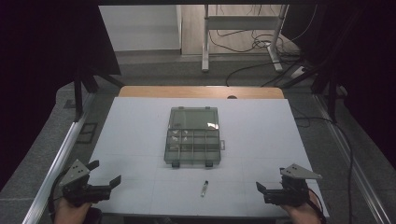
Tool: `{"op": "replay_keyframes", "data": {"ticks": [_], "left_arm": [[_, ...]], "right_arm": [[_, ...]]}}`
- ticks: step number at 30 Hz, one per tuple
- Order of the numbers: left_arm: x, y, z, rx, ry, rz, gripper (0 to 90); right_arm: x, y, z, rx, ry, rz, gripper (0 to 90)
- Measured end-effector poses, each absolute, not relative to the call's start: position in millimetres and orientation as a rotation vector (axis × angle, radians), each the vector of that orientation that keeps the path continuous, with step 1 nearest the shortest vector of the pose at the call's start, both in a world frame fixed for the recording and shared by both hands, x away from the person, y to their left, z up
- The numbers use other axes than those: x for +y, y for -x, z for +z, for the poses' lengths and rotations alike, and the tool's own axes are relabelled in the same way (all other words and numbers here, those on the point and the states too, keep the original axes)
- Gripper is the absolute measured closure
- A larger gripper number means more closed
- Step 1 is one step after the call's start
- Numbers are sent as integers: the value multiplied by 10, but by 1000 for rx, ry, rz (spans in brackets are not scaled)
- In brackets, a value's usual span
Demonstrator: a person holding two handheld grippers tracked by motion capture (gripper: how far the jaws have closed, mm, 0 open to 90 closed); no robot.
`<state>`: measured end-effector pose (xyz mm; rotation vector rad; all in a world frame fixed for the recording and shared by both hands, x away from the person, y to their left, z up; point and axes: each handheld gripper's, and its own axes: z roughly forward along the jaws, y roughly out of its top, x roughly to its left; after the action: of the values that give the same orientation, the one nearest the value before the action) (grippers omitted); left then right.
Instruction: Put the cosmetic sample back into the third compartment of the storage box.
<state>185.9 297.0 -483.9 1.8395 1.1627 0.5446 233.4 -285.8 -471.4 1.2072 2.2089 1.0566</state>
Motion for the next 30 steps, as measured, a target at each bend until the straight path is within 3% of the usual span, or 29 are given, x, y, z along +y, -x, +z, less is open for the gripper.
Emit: {"op": "replay_keyframes", "data": {"ticks": [30], "left_arm": [[2993, -1858, -4847, 1164, -1846, 518, 4]], "right_arm": [[-2770, -2424, -4742, 2304, -1180, 1044, 0]]}}
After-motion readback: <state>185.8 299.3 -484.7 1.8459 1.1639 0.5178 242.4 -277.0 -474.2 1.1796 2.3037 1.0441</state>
